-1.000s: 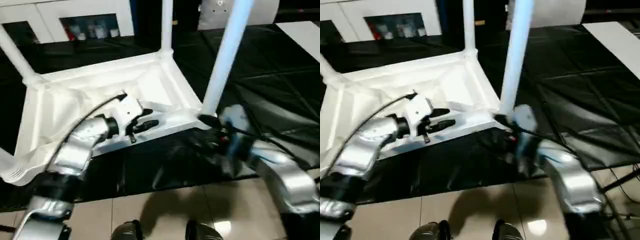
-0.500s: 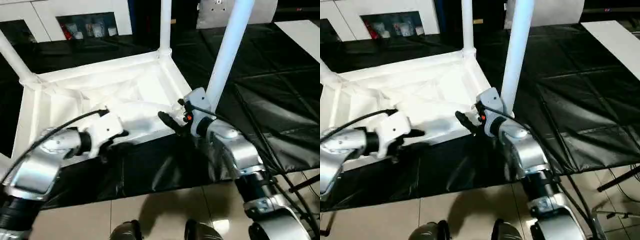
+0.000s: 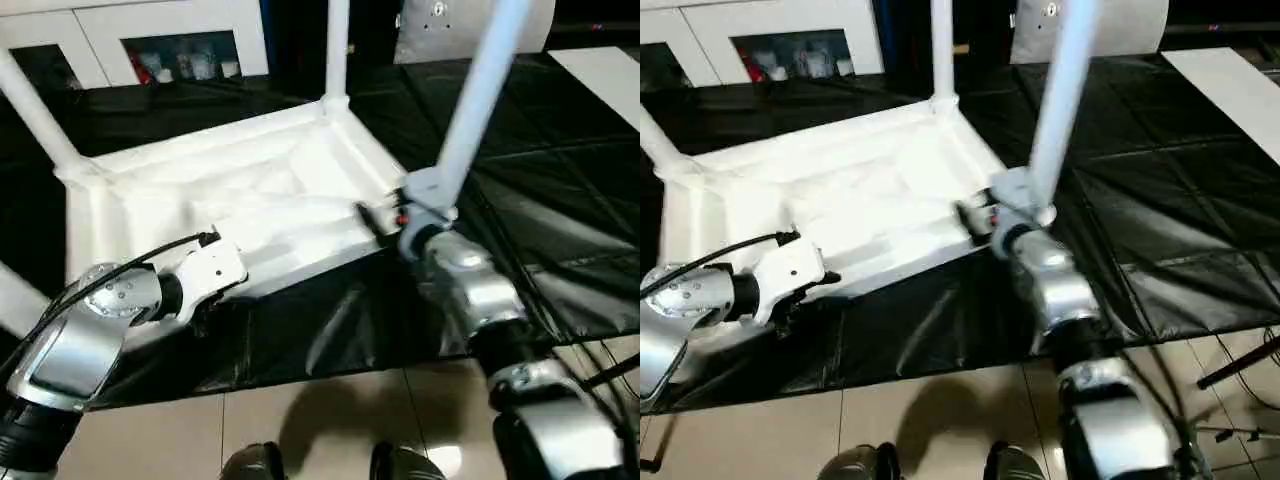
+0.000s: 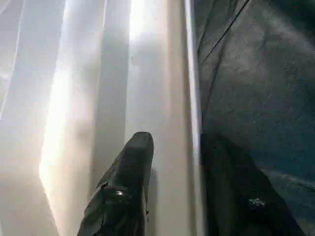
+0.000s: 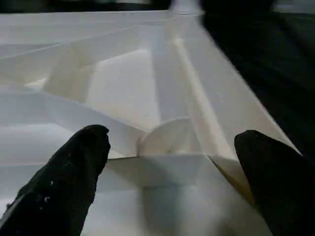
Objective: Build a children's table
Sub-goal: Rotate leg to tighten
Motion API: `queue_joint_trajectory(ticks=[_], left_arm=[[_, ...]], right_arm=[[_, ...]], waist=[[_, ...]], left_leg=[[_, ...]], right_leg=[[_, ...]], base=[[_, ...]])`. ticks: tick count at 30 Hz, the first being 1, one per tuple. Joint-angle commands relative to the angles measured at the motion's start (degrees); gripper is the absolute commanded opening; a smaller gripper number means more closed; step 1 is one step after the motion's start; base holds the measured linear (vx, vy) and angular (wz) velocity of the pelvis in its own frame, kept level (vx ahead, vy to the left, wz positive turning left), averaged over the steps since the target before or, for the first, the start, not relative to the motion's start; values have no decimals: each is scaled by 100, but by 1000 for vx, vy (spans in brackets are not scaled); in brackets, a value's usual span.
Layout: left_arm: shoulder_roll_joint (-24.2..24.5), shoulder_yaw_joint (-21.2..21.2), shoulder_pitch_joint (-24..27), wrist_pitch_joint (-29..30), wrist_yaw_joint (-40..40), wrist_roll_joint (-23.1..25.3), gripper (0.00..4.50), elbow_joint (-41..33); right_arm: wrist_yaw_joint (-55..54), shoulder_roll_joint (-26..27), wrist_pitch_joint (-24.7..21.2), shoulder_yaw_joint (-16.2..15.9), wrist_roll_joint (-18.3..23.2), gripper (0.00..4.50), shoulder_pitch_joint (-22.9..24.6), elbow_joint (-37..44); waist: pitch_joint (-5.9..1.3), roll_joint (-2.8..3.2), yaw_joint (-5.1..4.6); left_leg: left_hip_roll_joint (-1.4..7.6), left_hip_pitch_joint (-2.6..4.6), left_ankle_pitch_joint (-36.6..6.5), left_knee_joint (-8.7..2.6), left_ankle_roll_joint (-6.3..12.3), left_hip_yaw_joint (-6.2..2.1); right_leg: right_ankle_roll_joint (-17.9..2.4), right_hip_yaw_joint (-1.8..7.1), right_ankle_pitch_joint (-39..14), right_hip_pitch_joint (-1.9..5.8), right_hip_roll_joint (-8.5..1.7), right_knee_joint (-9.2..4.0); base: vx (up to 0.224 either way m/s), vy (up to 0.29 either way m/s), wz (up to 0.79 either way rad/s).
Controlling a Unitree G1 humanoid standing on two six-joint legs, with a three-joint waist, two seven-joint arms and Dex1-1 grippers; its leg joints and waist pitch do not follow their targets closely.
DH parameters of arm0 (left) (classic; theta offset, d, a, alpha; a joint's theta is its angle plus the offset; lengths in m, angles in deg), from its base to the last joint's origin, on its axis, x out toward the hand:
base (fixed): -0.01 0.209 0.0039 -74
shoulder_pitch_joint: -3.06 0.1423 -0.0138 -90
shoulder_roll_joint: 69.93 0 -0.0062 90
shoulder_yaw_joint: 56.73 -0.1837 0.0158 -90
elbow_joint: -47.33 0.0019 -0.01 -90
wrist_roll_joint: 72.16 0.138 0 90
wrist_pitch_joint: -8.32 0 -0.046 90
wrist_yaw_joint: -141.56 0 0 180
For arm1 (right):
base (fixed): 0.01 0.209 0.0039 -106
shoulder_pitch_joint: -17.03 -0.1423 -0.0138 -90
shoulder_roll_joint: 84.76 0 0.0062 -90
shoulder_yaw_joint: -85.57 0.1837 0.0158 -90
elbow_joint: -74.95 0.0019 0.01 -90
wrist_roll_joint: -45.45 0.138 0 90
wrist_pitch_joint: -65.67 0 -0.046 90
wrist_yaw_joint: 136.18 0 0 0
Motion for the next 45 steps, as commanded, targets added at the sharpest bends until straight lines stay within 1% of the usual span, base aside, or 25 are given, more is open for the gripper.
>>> queue_joint_trajectory(ticks=[1, 5, 8, 9, 10, 11, 12, 15, 16, 21, 24, 25, 26, 27, 32, 34, 35, 36, 37, 38, 40, 42, 43, 44, 45], left_arm=[[34, -21, -38, -112, -149, 91, 181, 95], [-148, -26, -140, -240, -322, 87, 181, 237], [-264, -109, -290, -416, -444, 142, 181, 465], [-310, -132, -341, -482, -500, 161, 181, 554], [-374, -156, -403, -557, -574, 182, 181, 662], [-445, -187, -465, -643, -665, 209, 181, 773], [-626, -251, -598, -831, -919, 303, 181, 1014], [-1086, -281, -842, -1046, -1329, 326, 181, 1488], [-1231, -338, -944, -1154, -1446, 366, 181, 1686], [-1647, -515, -1395, -1532, -2121, 646, 181, 2389], [-1923, -462, -1581, -1773, -2504, 655, 181, 2740], [-2004, -439, -1623, -1894, -2610, 669, 181, 2863], [-2064, -412, -1631, -1967, -2672, 654, 181, 2925], [-2177, -341, -1593, -2095, -2751, 575, 181, 2972], [-2436, -106, -1222, -2355, -2788, 119, 181, 2810], [-2504, 41, -922, -2280, -2706, -168, 214, 2524], [-2564, 172, -677, -2271, -2723, -361, 214, 2306], [-2611, 279, -478, -2280, -2756, -505, 223, 2134], [-2667, 399, -296, -2354, -2838, -620, 223, 1993], [-2701, 473, -190, -2421, -2889, -686, 237, 1917], [-2759, 632, 110, -2671, -3014, -817, 258, 1774], [-2753, 725, 411, -2994, -3053, -894, 262, 1754], [-2780, 879, 707, -3243, -3145, -988, 270, 1769], [-2812, 970, 815, -3311, -3197, -1046, 289, 1782], [-2867, 1082, 914, -3317, -3290, -1094, 289, 1774]], right_arm=[[-233, -193, 132, 273, 86, 450, -132, -244], [-311, -394, 333, 441, 62, 450, -297, -597], [-358, -564, 521, 567, 49, 450, -412, -901], [-362, -621, 558, 603, 55, 450, -426, -951], [-375, -687, 582, 643, 63, 450, -429, -987], [-388, -753, 618, 677, 79, 450, -435, -1037], [-394, -869, 663, 735, 110, 450, -424, -1105], [-465, -1040, 710, 832, 120, 450, -376, -1192], [-486, -1103, 728, 869, 126, 450, -354, -1215], [-478, -1310, 826, 966, 175, 450, -291, -1266], [-480, -1401, 868, 1023, 182, 450, -263, -1284], [-498, -1423, 883, 1042, 169, 450, -255, -1293], [-498, -1432, 884, 1052, 167, 450, -246, -1286], [-478, -1430, 858, 1065, 178, 450, -218, -1244], [67, -1320, 816, 934, 258, 450, 8, -812], [505, -1236, 710, 844, 404, 450, 194, -453], [734, -1140, 565, 833, 592, 450, 333, -151], [889, -1060, 458, 826, 742, 450, 448, 95], [1023, -1003, 417, 775, 829, 450, 565, 319], [1106, -989, 387, 719, 851, 450, 636, 447], [1274, -950, 310, 587, 907, 450, 848, 801], [1419, -894, 242, 509, 998, 450, 1085, 1187], [1612, -852, 175, 400, 1075, 450, 1377, 1624], [1682, -849, 167, 333, 1075, 450, 1509, 1800], [1737, -852, 171, 258, 1033, 450, 1662, 2004]], waist=[[-391, 2, -48], [-401, -5, -32], [-417, 8, -11], [-417, -4, -12], [-426, 38, 1], [-437, 21, -1], [-447, 3, 5], [-453, -4, 39], [-460, -7, 58], [-478, -50, 69], [-508, -32, 57], [-536, -10, 67], [-551, -14, 73], [-550, -25, 59], [-553, -64, 28], [-532, -90, 6], [-513, -60, -7], [-502, -64, -40], [-511, -53, -40], [-491, -50, -62], [-479, -45, -68], [-430, -56, -64], [-432, -55, -65], [-412, -48, -63], [-414, -47, -71]], left_leg=[[269, 149, -1464, -399, 124, -136], [266, 139, -1310, -371, 249, -125], [270, 156, -1333, -360, 249, -123], [267, 147, -1340, -357, 255, -121], [270, 149, -1327, -354, 255, -131], [265, 147, -1317, -343, 262, -122], [262, 138, -1266, -335, 288, -118], [248, 143, -1230, -309, 336, -97], [239, 121, -1215, -303, 361, -106], [230, 92, -1180, -273, 472, -116], [227, 88, -1071, -253, 532, -114], [230, 93, -1024, -235, 559, -117], [241, 83, -921, -227, 613, -121], [235, 57, -880, -221, 650, -126], [249, 24, -888, -203, 840, -126], [258, 12, -973, -211, 879, -124], [262, 11, -1057, -219, 903, -127], [273, 10, -1128, -236, 901, -131], [287, 27, -1183, -236, 896, -133], [293, 23, -1296, -248, 852, -132], [290, 61, -1422, -259, 751, -133], [309, 64, -1623, -302, 654, -146], [309, 62, -1710, -315, 591, -156], [317, 62, -1754, -334, 572, -164], [317, 64, -1758, -338, 561, -163]], right_leg=[[-1218, 323, -1568, 320, -302, -323], [-1278, 319, -1500, 328, -304, -318], [-1291, 305, -1527, 312, -289, -325], [-1299, 307, -1481, 326, -289, -313], [-1306, 304, -1459, 331, -296, -305], [-1309, 299, -1404, 335, -286, -312], [-1343, 298, -1321, 343, -286, -301], [-1341, 291, -1326, 339, -272, -322], [-1306, 285, -1365, 361, -280, -324], [-1209, 258, -1515, 377, -294, -347], [-1238, 237, -1373, 378, -282, -345], [-1287, 235, -1266, 388, -283, -319], [-1333, 227, -1116, 385, -282, -310], [-1356, 220, -1052, 394, -276, -303], [-1421, 200, -1038, 412, -297, -293], [-1389, 196, -1194, 417, -308, -312], [-1353, 192, -1345, 413, -310, -336], [-1308, 188, -1480, 405, -299, -356], [-1289, 189, -1549, 396, -310, -367], [-1214, 184, -1740, 375, -299, -398], [-1115, 180, -2005, 333, -275, -433], [-943, 187, -2314, 317, -283, -490], [-835, 193, -2445, 324, -287, -487], [-737, 205, -2486, 308, -288, -495], [-709, 208, -2485, 298, -275, -499]], base=[[0, 0, 0], [0, 0, 0], [0, 0, 0], [0, 0, 0], [0, 0, 0], [0, 0, 0], [0, 0, 0], [0, 0, 0], [0, 0, 0], [0, 0, 0], [0, 0, 0], [0, 0, 0], [0, 0, 0], [0, 0, 0], [0, 0, 0], [0, 0, 0], [0, 0, 0], [0, 0, 0], [0, 0, 0], [0, 0, 0], [0, 0, 0], [0, 0, 0], [0, 0, 0], [0, 0, 0], [0, 0, 0]])
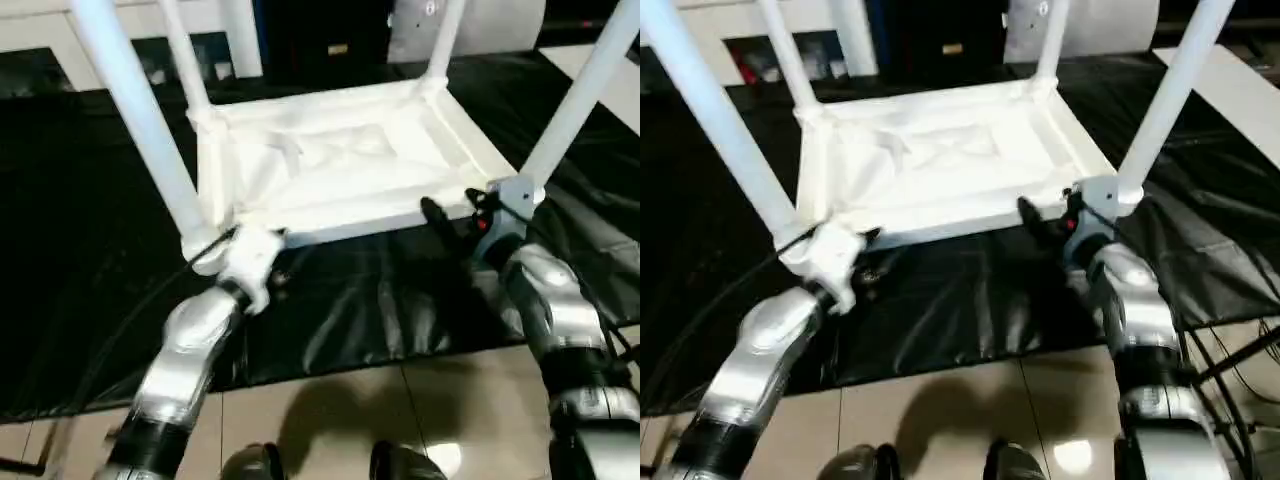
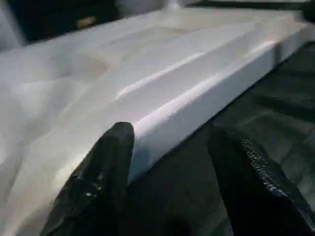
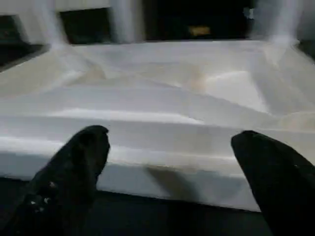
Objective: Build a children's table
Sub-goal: Rotate leg to tighten
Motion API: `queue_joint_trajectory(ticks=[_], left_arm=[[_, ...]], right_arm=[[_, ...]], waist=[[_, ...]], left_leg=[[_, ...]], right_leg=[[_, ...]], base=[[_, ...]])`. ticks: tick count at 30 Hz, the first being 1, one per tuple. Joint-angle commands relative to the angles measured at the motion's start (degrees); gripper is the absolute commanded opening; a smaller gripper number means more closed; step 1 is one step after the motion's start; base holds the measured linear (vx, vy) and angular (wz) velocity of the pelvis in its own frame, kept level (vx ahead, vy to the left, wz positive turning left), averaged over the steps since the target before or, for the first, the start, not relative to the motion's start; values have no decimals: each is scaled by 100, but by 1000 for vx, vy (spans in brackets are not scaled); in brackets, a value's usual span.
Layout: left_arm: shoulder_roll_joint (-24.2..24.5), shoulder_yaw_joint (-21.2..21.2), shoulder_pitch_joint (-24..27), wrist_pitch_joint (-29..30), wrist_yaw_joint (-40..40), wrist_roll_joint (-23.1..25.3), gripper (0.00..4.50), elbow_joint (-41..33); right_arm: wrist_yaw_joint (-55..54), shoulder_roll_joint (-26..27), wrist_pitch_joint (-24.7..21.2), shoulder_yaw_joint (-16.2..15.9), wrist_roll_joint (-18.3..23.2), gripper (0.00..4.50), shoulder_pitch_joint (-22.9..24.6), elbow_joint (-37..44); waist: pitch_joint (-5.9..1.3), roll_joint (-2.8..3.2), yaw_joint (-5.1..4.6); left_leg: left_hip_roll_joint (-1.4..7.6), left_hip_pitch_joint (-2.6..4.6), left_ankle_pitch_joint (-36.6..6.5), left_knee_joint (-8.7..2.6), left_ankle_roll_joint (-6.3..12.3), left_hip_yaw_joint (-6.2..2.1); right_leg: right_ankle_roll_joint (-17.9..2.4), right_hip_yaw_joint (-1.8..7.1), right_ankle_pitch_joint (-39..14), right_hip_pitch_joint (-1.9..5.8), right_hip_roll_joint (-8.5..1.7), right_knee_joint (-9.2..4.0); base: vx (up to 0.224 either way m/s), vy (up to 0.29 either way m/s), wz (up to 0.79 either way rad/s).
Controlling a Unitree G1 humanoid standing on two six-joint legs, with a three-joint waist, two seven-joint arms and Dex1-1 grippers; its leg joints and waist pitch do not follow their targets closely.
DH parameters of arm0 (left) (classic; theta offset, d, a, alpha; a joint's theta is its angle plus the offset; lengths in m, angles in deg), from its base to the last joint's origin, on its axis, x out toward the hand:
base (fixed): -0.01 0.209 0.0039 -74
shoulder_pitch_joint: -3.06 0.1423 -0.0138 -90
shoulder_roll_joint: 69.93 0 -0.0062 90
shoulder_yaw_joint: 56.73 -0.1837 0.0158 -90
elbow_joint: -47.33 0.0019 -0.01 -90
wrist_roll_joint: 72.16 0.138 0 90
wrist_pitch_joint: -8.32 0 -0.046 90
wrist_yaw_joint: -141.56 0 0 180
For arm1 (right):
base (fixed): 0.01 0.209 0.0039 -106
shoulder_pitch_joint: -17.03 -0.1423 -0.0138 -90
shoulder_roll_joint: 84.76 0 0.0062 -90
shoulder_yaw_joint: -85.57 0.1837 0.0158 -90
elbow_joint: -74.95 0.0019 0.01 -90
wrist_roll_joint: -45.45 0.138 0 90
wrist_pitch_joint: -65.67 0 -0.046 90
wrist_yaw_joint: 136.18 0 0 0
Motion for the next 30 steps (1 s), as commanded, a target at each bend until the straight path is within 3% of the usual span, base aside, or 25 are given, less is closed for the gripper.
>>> queue_joint_trajectory(ticks=[1, 2, 6, 11, 15, 16, 18, 20, 21, 22, 23, 26, 30], left_arm=[[-86, 260, 154, -93, -210, -157, 298, 7], [-131, 354, 198, -160, -370, -131, 300, 43], [-294, 676, 198, -558, -961, -97, 340, 273], [-388, 720, 198, -706, -1151, -74, 383, 279], [-521, 872, 178, -928, -1410, -65, 422, 347], [-546, 877, 217, -954, -1372, -121, 430, 333], [-533, 840, 349, -1119, -1211, -216, 438, 325], [-533, 877, 414, -1241, -1203, -257, 445, 311], [-568, 1026, 438, -1311, -1354, -325, 445, 309], [-583, 1082, 453, -1359, -1430, -337, 445, 296], [-611, 1142, 479, -1405, -1510, -359, 445, 267], [-758, 1279, 575, -1507, -1675, -480, 445, 169], [-669, 1178, 561, -1620, -1590, -375, 445, 260]], right_arm=[[173, 18, -75, -184, -1, 450, 264, 451], [177, 42, -159, -201, 18, 450, 383, 616], [151, 19, -685, -390, -5, 450, 719, 990], [81, -3, -750, -592, -264, 450, 911, 1155], [-74, -9, -906, -606, -394, 450, 889, 1131], [-102, -14, -948, -602, -412, 450, 887, 1136], [-92, -65, -1056, -583, -380, 450, 904, 1203], [1, -95, -1131, -554, -319, 450, 924, 1248], [288, -29, -1307, -403, 123, 450, 961, 1420], [296, -27, -1392, -381, 177, 450, 969, 1467], [364, -23, -1440, -372, 253, 450, 980, 1502], [400, -15, -1533, -334, 335, 450, 980, 1532], [292, -10, -1306, -358, 92, 450, 943, 1470]], waist=[[-402, -65, 8], [-395, -32, 26], [-355, -50, 32], [-344, -66, 12], [-348, -66, -28], [-362, -10, -18], [-369, -58, -22], [-381, -58, -20], [-372, -84, -26], [-372, -62, -18], [-375, -65, -21], [-370, -66, -27], [-376, -47, 3]], left_leg=[[294, 120, -1771, -441, 486, -145], [290, 138, -1841, -447, 449, -150], [278, 133, -2064, -480, 344, -182], [262, 116, -2114, -480, 288, -186], [261, 106, -2029, -476, 328, -187], [264, 110, -1997, -470, 331, -190], [260, 95, -1928, -468, 365, -178], [266, 89, -1856, -465, 408, -174], [270, 87, -1841, -468, 424, -168], [276, 105, -1837, -461, 492, -163], [276, 78, -1760, -462, 511, -168], [273, 90, -1709, -451, 515, -153], [287, 109, -1682, -460, 487, -155]], right_leg=[[-685, 256, -2491, 295, -282, -499], [-679, 258, -2566, 274, -289, -515], [-495, 251, -2840, 276, -289, -559], [-368, 260, -2960, 267, -309, -589], [-398, 258, -2841, 272, -310, -575], [-429, 255, -2777, 281, -313, -567], [-490, 262, -2602, 289, -304, -556], [-522, 265, -2472, 301, -306, -540], [-533, 268, -2435, 296, -301, -542], [-568, 279, -2381, 298, -309, -538], [-579, 266, -2305, 318, -301, -517], [-641, 260, -2298, 312, -301, -528], [-618, 262, -2312, 296, -283, -527]], base=[[0, 0, 0], [0, 0, 0], [0, 0, 0], [0, 0, 0], [0, 0, 0], [0, 0, 0], [0, 0, 0], [0, 0, 0], [0, 0, 0], [0, 0, 0], [0, 0, 0], [0, 0, 0], [0, 0, 0]])
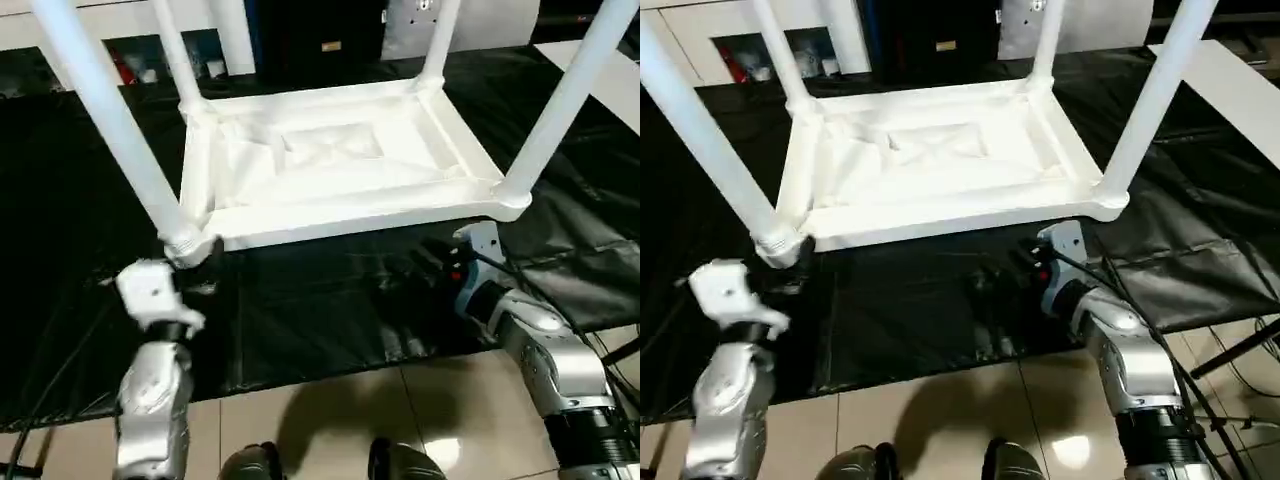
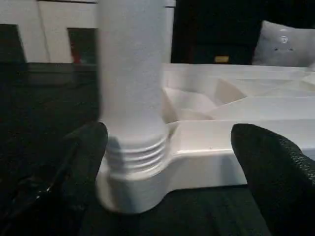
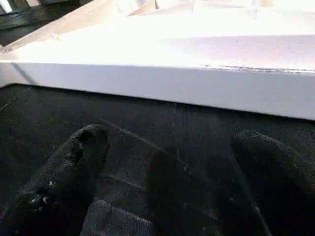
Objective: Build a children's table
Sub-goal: Rotate leg to tighten, then rotate table base
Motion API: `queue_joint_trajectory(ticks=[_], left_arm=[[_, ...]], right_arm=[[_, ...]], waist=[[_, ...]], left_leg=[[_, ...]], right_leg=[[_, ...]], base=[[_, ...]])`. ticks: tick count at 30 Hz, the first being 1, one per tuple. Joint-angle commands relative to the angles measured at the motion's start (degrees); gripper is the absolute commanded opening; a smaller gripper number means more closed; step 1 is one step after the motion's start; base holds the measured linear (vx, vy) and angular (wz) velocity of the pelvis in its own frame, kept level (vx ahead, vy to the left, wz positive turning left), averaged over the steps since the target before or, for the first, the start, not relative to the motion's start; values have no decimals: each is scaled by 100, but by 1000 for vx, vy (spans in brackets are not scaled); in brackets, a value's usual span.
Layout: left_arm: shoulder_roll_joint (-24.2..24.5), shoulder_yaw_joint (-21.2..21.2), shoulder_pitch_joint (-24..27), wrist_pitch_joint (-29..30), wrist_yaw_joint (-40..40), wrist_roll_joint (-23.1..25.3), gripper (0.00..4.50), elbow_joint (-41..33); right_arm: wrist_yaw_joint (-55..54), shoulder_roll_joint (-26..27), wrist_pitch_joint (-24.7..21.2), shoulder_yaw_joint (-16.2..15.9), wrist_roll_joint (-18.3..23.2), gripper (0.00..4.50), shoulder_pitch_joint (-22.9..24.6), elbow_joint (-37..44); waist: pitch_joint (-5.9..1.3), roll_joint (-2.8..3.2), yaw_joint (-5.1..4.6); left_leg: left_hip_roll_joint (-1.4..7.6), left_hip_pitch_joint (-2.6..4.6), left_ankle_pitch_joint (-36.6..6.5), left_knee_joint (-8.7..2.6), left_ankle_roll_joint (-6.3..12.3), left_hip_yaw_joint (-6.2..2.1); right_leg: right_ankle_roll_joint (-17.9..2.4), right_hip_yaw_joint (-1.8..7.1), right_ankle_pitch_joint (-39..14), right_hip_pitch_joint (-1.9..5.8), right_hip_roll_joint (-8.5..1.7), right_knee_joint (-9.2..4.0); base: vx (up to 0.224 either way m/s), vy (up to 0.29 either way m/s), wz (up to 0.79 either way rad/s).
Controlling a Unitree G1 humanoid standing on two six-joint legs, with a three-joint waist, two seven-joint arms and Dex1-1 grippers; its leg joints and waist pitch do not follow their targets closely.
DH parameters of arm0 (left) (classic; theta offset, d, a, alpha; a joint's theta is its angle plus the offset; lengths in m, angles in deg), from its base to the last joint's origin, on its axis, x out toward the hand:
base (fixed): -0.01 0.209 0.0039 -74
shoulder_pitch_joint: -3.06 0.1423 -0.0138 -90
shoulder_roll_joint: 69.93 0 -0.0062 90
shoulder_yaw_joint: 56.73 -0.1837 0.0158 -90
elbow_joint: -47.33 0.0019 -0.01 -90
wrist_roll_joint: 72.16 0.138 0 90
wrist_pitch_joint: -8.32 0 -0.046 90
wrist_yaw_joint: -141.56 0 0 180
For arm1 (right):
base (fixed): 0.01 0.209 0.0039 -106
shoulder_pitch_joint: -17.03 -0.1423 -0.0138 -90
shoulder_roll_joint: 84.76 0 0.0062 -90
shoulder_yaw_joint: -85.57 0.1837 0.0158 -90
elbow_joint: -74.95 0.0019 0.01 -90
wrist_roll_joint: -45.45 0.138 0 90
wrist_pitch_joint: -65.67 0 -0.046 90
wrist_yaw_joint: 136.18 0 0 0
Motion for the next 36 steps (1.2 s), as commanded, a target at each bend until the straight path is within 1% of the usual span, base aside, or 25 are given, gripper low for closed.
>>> queue_joint_trajectory(ticks=[1, 2, 3, 5, 7, 8, 12, 13, 14, 16, 17, 18, 21, 22, 23, 24, 25, 27, 28, 29, 30, 32, 33, 34, 36], left_arm=[[64, 9, -59, -122, -4, 18, 445, 88], [74, 25, -86, -137, -7, 14, 445, 109], [82, 38, -108, -149, -9, 9, 445, 126], [120, 60, -161, -173, 18, 3, 445, 154], [171, 82, -222, -169, 55, -6, 445, 214], [226, 120, -300, -173, 66, -20, 445, 310], [488, 219, -631, -206, 244, -133, 445, 699], [554, 239, -718, -208, 322, -179, 445, 803], [618, 266, -810, -201, 407, -240, 445, 909], [618, 266, -810, -201, 407, -240, 445, 909], [776, 307, -1047, -130, 666, -387, 445, 1164], [776, 307, -1047, -130, 666, -387, 445, 1164], [1020, 382, -1490, 94, 1176, -681, 445, 1606], [1108, 364, -1685, 207, 1512, -802, 445, 1797], [1146, 346, -1770, 253, 1663, -841, 445, 1883], [1201, 308, -1932, 442, 1996, -959, 445, 2037], [1238, 270, -2031, 525, 2189, -995, 445, 2140], [1317, 189, -2273, 643, 2569, -1042, 445, 2402], [1317, 189, -2273, 643, 2569, -1042, 445, 2402], [1336, 169, -2374, 708, 2712, -1083, 445, 2509], [1347, 129, -2573, 865, 3043, -1186, 445, 2687], [1345, 91, -2732, 1018, 3383, -1281, 445, 2802], [1323, 29, -2867, 1261, 3852, -1453, 445, 2819], [1312, 10, -2902, 1352, 4028, -1527, 445, 2807], [1328, -32, -2923, 1907, 4591, -1832, 445, 2627]], right_arm=[[-89, 14, 94, -2, -159, 450, -10, 45], [-98, 14, 155, -30, -197, 450, -15, 37], [-103, 14, 205, -53, -227, 450, -20, 31], [33, 14, 345, -127, -191, 450, 10, 118], [252, 10, 377, -155, -60, 450, 43, 238], [429, -33, 320, -201, 0, 450, 61, 306], [1075, -172, 389, -342, 194, 450, 145, 560], [1215, -201, 305, -343, 307, 450, 161, 623], [1351, -240, 263, -355, 382, 450, 175, 675], [1351, -240, 263, -355, 382, 450, 175, 675], [1523, -311, 253, -373, 404, 450, 160, 675], [1523, -311, 253, -373, 404, 450, 160, 675], [1600, -360, 295, -378, 324, 450, 95, 539], [1612, -372, 319, -387, 292, 450, 66, 477], [1618, -378, 331, -393, 277, 450, 55, 452], [1594, -386, 306, -392, 258, 450, 34, 406], [1601, -398, 297, -401, 244, 450, 27, 387], [1568, -417, 265, -422, 172, 450, 0, 322], [1568, -417, 265, -422, 172, 450, 0, 322], [1548, -418, 252, -424, 142, 450, -19, 281], [1516, -418, 252, -427, 88, 450, -54, 209], [1495, -421, 278, -436, 45, 450, -79, 153], [1436, -426, 330, -444, -34, 450, -116, 60], [1401, -428, 352, -444, -72, 450, -133, 16], [1075, -455, 392, -475, -361, 450, -205, -227]], waist=[[-379, -34, 33], [-368, -42, 37], [-381, -14, 57], [-383, -28, 61], [-378, -38, 76], [-380, -61, 75], [-395, -39, 104], [-396, -42, 104], [-407, -39, 112], [-417, -34, 122], [-425, -48, 118], [-433, -45, 125], [-438, -39, 129], [-435, -90, 129], [-426, -60, 149], [-418, -103, 136], [-415, -75, 145], [-429, -80, 143], [-431, -78, 144], [-447, -106, 139], [-450, -97, 148], [-461, -74, 190], [-460, -76, 210], [-471, -49, 258], [-466, -65, 291]], left_leg=[[292, 124, -1709, -403, 471, -153], [286, 127, -1767, -410, 436, -152], [290, 137, -1784, -408, 402, -160], [292, 127, -1819, -416, 357, -164], [294, 128, -1867, -420, 368, -169], [288, 120, -1862, -417, 388, -161], [275, 136, -1786, -405, 436, -167], [283, 117, -1726, -410, 453, -173], [292, 138, -1699, -404, 462, -173], [301, 133, -1612, -396, 482, -170], [290, 125, -1554, -388, 501, -162], [275, 131, -1542, -379, 508, -155], [276, 122, -1472, -374, 522, -157], [272, 130, -1490, -372, 504, -147], [259, 144, -1524, -372, 466, -147], [270, 141, -1537, -381, 446, -149], [273, 151, -1540, -382, 407, -152], [288, 146, -1495, -378, 385, -159], [269, 143, -1442, -369, 396, -145], [274, 133, -1357, -362, 437, -145], [272, 139, -1321, -356, 457, -142], [273, 149, -1191, -338, 499, -124], [281, 156, -1176, -340, 494, -121], [292, 184, -1143, -335, 467, -111], [297, 166, -1106, -347, 404, -114]], right_leg=[[-638, 268, -2320, 285, -293, -504], [-623, 271, -2363, 283, -288, -508], [-620, 273, -2365, 285, -295, -498], [-619, 276, -2308, 297, -299, -489], [-615, 284, -2277, 303, -309, -480], [-607, 287, -2270, 309, -307, -485], [-541, 286, -2267, 313, -310, -479], [-571, 283, -2165, 322, -310, -463], [-632, 290, -2092, 313, -317, -451], [-734, 293, -1909, 319, -313, -423], [-800, 290, -1830, 326, -312, -418], [-815, 290, -1826, 326, -311, -409], [-903, 291, -1718, 333, -319, -383], [-926, 297, -1786, 329, -330, -388], [-909, 297, -1985, 321, -343, -400], [-899, 301, -2048, 322, -347, -401], [-906, 305, -2116, 316, -356, -395], [-932, 310, -2018, 329, -365, -373], [-954, 309, -1920, 325, -352, -362], [-1001, 312, -1764, 344, -357, -349], [-1031, 313, -1715, 341, -363, -340], [-1146, 310, -1579, 334, -357, -322], [-1162, 313, -1583, 334, -364, -323], [-1213, 318, -1571, 315, -364, -316], [-1282, 317, -1530, 328, -378, -281]], base=[[0, 0, 0], [0, 0, 0], [0, 0, 0], [0, 0, 0], [0, 0, 0], [0, 0, 0], [0, 0, 0], [0, 0, 0], [0, 0, 0], [0, 0, 0], [0, 0, 0], [0, 0, 0], [0, 0, 0], [0, 0, 0], [0, 0, 0], [0, 0, 0], [0, 0, 0], [0, 0, 0], [0, 0, 0], [0, 0, 0], [0, 0, 0], [0, 0, 0], [0, 0, 0], [0, 0, 0], [0, 0, 0]])
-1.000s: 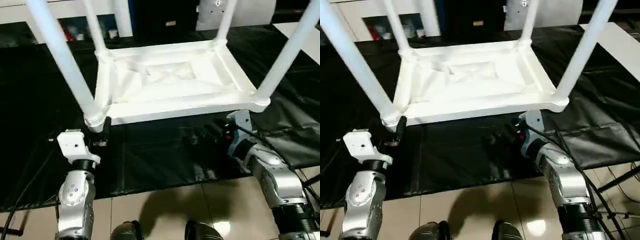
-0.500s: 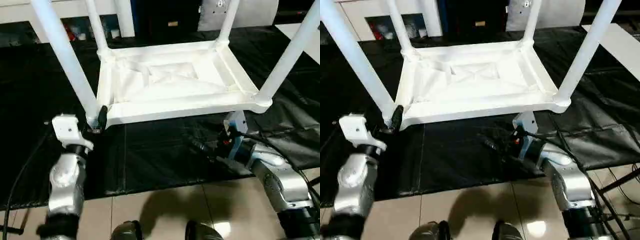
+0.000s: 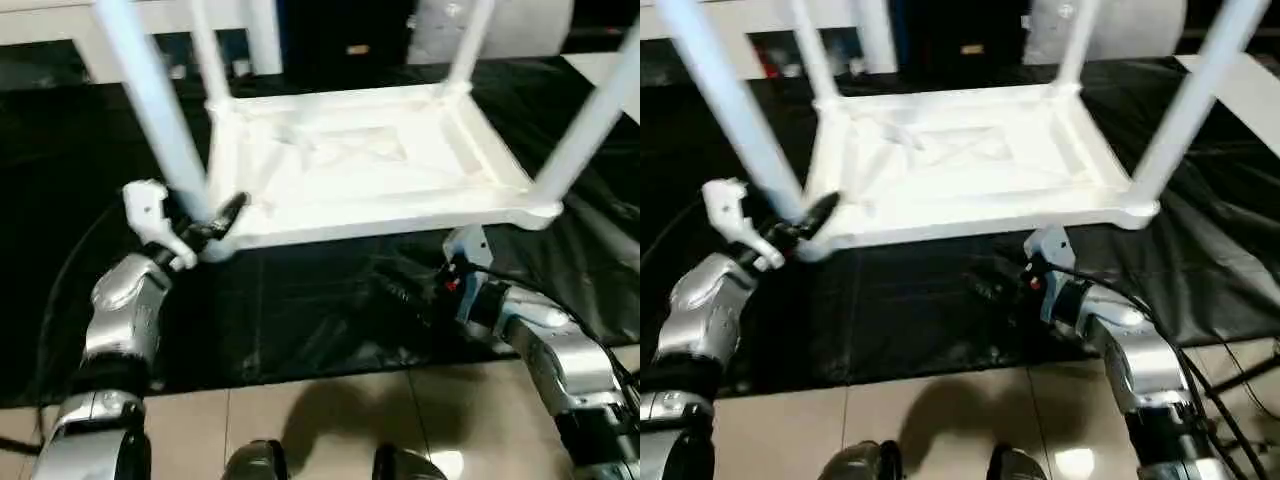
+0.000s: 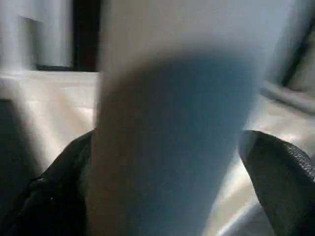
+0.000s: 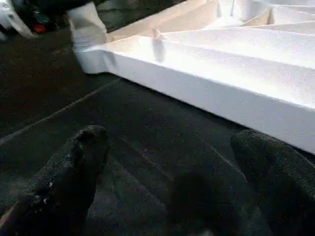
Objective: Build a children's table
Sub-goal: Rotate table base
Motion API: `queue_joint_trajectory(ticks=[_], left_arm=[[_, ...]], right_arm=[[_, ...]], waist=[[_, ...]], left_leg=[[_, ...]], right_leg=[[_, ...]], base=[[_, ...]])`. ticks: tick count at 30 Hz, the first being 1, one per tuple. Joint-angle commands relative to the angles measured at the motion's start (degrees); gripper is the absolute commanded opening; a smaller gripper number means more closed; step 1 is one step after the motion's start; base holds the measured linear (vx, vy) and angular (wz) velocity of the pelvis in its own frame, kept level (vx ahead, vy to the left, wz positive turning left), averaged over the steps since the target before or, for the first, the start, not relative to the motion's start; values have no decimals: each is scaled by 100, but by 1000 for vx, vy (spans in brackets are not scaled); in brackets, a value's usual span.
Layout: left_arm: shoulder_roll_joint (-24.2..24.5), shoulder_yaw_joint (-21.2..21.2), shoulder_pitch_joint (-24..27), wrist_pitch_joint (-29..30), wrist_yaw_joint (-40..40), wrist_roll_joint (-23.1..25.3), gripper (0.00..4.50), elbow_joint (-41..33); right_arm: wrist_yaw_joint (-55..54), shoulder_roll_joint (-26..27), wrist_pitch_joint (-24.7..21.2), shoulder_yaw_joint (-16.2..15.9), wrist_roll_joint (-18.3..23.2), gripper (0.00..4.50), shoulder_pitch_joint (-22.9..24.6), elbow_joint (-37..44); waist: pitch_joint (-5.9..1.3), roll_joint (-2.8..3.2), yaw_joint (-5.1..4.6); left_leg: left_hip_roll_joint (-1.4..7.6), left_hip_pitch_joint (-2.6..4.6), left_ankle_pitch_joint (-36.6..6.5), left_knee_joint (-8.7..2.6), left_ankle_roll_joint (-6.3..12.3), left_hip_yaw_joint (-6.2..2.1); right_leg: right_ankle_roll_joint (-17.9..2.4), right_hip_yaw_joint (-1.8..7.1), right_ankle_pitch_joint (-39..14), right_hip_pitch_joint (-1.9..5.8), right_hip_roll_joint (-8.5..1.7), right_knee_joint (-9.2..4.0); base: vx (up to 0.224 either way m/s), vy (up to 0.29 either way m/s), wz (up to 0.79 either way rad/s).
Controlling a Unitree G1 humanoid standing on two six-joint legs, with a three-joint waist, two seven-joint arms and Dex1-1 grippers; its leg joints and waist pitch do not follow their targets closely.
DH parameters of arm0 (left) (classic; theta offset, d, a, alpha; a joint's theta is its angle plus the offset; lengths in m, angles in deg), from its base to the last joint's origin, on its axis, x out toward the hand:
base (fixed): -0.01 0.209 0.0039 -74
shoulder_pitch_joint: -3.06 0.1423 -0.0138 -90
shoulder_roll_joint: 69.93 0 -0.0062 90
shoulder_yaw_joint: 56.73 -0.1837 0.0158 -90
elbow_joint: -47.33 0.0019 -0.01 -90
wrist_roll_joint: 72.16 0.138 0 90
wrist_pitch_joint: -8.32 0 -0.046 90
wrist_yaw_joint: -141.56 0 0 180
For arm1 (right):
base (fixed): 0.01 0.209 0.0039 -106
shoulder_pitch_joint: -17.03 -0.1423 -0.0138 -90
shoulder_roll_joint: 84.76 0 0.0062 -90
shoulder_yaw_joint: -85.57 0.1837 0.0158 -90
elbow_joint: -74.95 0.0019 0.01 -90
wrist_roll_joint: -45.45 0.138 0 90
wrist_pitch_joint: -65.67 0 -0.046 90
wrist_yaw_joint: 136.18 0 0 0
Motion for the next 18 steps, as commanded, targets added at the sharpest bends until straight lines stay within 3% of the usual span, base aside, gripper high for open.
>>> queue_joint_trajectory(ticks=[1, 7, 10, 11, 15, 18], left_arm=[[-16, -234, -13, 581, 636, -262, 445, -255], [169, -617, 321, 1359, 1415, -584, 445, -968], [213, -999, 719, 2025, 1665, -909, 445, -1934], [213, -999, 719, 2025, 1665, -909, 445, -1934], [236, -1329, 1163, 2720, 1725, -1280, 445, -3078], [198, -1500, 1459, 3065, 1618, -1480, 445, -3822]], right_arm=[[-328, -67, 28, -3, -293, 450, -36, -232], [-1122, -112, -116, 84, -740, 450, -217, -904], [-1287, -102, 33, 85, -883, 450, -385, -1300], [-1287, -102, 33, 85, -883, 450, -385, -1300], [-1265, -28, 130, 9, -943, 450, -524, -1481], [-1206, 77, 284, -97, -976, 450, -657, -1636]], waist=[[-466, -48, -25], [-436, -93, -70], [-428, -100, -91], [-429, -99, -98], [-423, -90, -113], [-414, -111, -183]], left_leg=[[319, 178, -1114, -402, 379, -115], [294, 148, -1266, -407, 330, -110], [319, 157, -1316, -415, 308, -118], [319, 159, -1306, -415, 321, -114], [334, 160, -1302, -419, 329, -112], [315, 144, -1389, -428, 318, -113]], right_leg=[[-1245, 297, -1578, 312, -352, -318], [-1133, 314, -1911, 339, -368, -359], [-1094, 319, -2128, 337, -386, -372], [-1098, 321, -2123, 334, -373, -378], [-1135, 322, -2009, 333, -342, -350], [-1105, 319, -2173, 350, -341, -367]], base=[[0, 0, 0], [0, 0, 0], [0, 0, 0], [0, 0, 0], [0, 0, 0], [0, 0, 0]])
